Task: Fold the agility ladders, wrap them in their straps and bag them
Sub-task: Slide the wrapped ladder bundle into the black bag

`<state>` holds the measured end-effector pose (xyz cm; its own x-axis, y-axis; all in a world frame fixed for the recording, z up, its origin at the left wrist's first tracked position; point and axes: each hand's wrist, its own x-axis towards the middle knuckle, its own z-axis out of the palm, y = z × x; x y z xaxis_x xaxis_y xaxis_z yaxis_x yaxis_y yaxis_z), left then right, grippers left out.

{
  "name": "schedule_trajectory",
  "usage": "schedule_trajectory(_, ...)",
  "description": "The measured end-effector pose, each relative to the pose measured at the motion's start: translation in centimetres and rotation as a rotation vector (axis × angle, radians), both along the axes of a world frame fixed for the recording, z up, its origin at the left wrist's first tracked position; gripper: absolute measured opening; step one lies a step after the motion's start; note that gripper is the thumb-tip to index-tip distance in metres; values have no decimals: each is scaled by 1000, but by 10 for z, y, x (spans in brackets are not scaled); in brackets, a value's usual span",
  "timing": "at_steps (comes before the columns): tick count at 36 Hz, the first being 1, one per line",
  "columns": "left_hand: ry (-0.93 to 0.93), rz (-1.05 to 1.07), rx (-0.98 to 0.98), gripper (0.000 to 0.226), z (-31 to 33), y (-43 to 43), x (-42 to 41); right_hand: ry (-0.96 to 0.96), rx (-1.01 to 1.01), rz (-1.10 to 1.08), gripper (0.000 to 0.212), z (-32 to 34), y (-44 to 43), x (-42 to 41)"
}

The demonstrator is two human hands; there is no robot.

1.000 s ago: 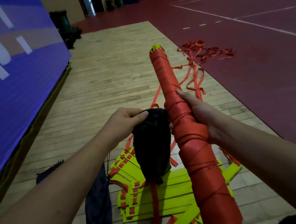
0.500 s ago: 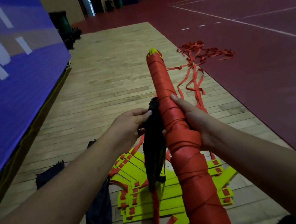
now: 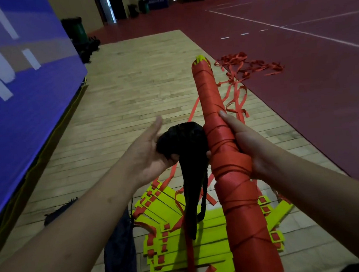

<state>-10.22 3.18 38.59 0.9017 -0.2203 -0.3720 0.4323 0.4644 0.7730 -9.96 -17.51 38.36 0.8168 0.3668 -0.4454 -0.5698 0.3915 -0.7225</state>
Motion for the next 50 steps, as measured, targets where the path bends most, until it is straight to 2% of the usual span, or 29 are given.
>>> schedule_trajectory(2, -83, -78, 154, 44, -2, 2, -1, -6, -18, 15, 45, 0, -2, -1)
schedule_trajectory(5, -131, -105, 435, 24, -10, 5, 2, -23, -48, 47, 46, 1, -4, -4)
schedule_trajectory(7, -121, -13, 572, 8, -13, 8, 5, -45, -87, 69, 46, 1, -6, -5)
schedule_trajectory(9, -104, 113, 606, 8, -15, 13, 9, -74, -119, 94, 45, 0, -6, -6)
schedule_trajectory(11, -86, 199, 580, 11, -15, 18, 11, -101, -170, 122, 49, -1, -7, -7)
schedule_trajectory(13, 3, 249, 435, 10, -14, 22, 12, -125, -234, 137, 53, -4, -7, -8)
schedule_trajectory(15, 118, 214, 179, 14, -7, 22, 10, -140, -266, 137, 53, -7, -6, -8)
schedule_trajectory(17, 154, 162, -13, 20, 1, 23, 7, -147, -285, 137, 52, -10, -4, -8)
schedule_trajectory(20, 139, 123, -106, 26, 7, 25, 5, -146, -313, 137, 49, -11, -3, -8)
schedule_trajectory(23, 155, 43, -34, 24, 11, 24, 5, -125, -318, 134, 49, -7, -6, -9)
schedule_trajectory(26, 105, -139, 298, 17, 5, 24, 4, -108, -283, 111, 52, -6, -10, -7)
schedule_trajectory(28, 112, -178, 369, 15, 1, 26, 7, -118, -264, 98, 51, -6, -11, -4)
schedule_trajectory(30, 171, -109, 283, 13, 0, 28, 10, -129, -268, 97, 51, -5, -11, -4)
schedule_trajectory(34, 183, 62, 116, 26, -4, 28, 21, -180, -368, 111, 60, -6, -10, -4)
schedule_trajectory(42, 116, 331, 41, 23, 1, 43, 33, -405, -645, 308, 46, -10, -1, -12)
schedule_trajectory(46, 82, 474, 60, 26, -3, 60, 34, -498, -831, 457, 53, -12, 1, -15)
schedule_trajectory(50, 100, 564, 72, 17, -10, 84, 36, -515, -947, 516, 52, -14, 1, -16)
